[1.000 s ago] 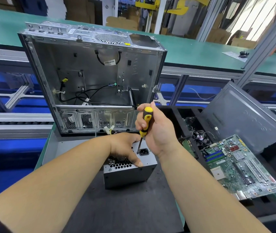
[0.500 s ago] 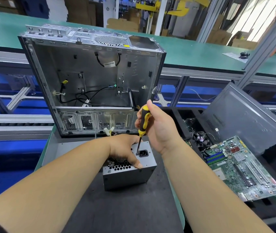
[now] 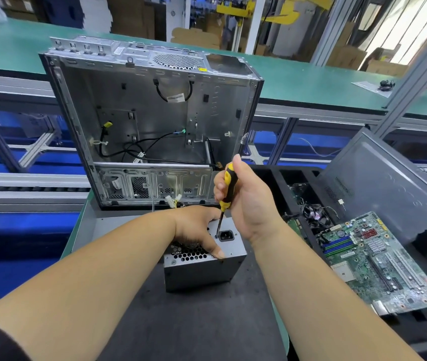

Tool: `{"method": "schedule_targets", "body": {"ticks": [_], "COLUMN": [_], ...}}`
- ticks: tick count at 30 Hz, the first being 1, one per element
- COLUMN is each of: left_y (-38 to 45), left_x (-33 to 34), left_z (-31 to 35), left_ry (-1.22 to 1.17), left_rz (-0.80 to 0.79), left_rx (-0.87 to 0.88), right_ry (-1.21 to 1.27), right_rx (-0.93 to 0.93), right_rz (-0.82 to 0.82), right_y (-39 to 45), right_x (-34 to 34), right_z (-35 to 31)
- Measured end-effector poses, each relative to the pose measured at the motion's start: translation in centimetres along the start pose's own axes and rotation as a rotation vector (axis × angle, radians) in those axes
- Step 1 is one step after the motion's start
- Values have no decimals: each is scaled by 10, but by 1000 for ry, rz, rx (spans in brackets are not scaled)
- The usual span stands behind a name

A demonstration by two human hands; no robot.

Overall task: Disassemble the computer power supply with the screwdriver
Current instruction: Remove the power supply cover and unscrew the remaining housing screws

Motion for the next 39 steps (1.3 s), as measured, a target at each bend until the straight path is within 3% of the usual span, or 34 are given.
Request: {"method": "schedule_targets", "body": {"ticks": [7, 18, 22, 35, 39], "left_y": [1, 2, 3, 0, 1], "left_x": [0, 0, 0, -1, 0], "left_z": [-1, -3, -4, -2, -3], "left_ry": [-2, -13, -27, -34, -63], "left_rz": [2, 1, 3, -7, -12], "left_rx": [13, 8, 13, 1, 3], "right_ry": [77, 141, 55, 66, 117], "right_rx": [86, 26, -11, 72, 42], "right_rz": [106, 5, -15, -18, -84], "right_y": [2, -1, -3, 1, 1], "right_x": [-7, 0, -3, 1, 0], "right_z": [-3, -1, -1, 4, 1]}}
Point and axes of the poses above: each hand's wrist, its own y-axis towards the middle knuckle, its own x-axis out of the palm, z = x × y, the point moved 5 cm from there along y, towards the middle knuckle, and after that the axes turned 4 degrees about z, right-handed, at the moved point
